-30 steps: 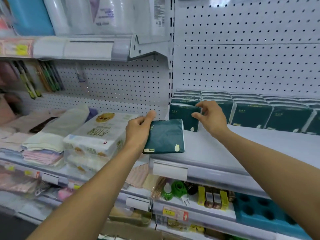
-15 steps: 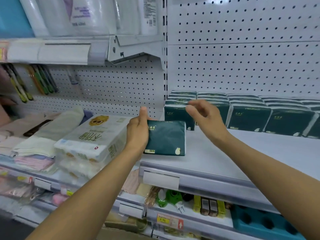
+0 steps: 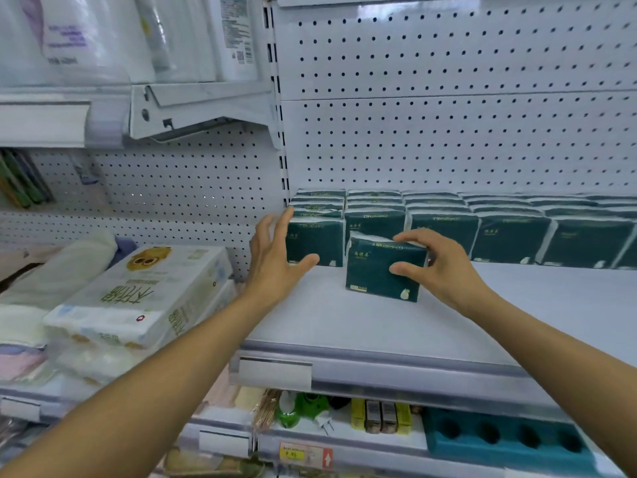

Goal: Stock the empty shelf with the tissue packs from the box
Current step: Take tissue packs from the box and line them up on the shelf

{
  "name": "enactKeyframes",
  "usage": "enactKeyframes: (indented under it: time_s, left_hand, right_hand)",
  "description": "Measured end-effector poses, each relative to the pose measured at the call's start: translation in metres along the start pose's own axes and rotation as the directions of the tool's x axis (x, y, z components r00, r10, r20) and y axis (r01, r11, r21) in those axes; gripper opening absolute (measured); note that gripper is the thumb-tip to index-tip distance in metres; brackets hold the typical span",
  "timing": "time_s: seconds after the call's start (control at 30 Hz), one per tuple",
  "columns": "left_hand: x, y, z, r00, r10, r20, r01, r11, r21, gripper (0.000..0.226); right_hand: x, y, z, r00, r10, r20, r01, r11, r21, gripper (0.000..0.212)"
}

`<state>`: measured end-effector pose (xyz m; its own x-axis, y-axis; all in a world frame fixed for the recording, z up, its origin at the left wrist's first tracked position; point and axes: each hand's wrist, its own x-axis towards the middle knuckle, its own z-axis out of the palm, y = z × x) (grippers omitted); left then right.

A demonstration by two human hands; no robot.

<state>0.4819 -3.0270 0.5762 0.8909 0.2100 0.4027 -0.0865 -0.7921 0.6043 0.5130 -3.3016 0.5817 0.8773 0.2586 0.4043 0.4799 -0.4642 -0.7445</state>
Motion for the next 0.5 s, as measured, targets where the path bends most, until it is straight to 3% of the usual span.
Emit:
enactKeyframes:
  time_s: [0.13,0.3,0.5]
  left_hand:
    - [0.021,0.001,0.01,0.998,-0.032,0.047,0.032,0.999,-0.002,0.098]
    - [0.032,-0.003,0.023,0.994,-0.005,0.109,0.009,0.999,-0.038,0.098]
    - [0.038,-0.008,0.029,0.998,0.037,0.054,-0.036,0.999,-0.023,0.086]
  right_hand:
    - [0.011,0.009,0.001,0.994,-0.066,-0.092,0.045,0.976,-0.214,0.04]
    - [0.032,0.02,0.012,0.946,-0.307,-0.102,0.203,0.81,-0.551,0.039]
    - [0.055,0.031,0.02,0.911,-0.411,-0.036,0.287,0.695,-0.66,0.037]
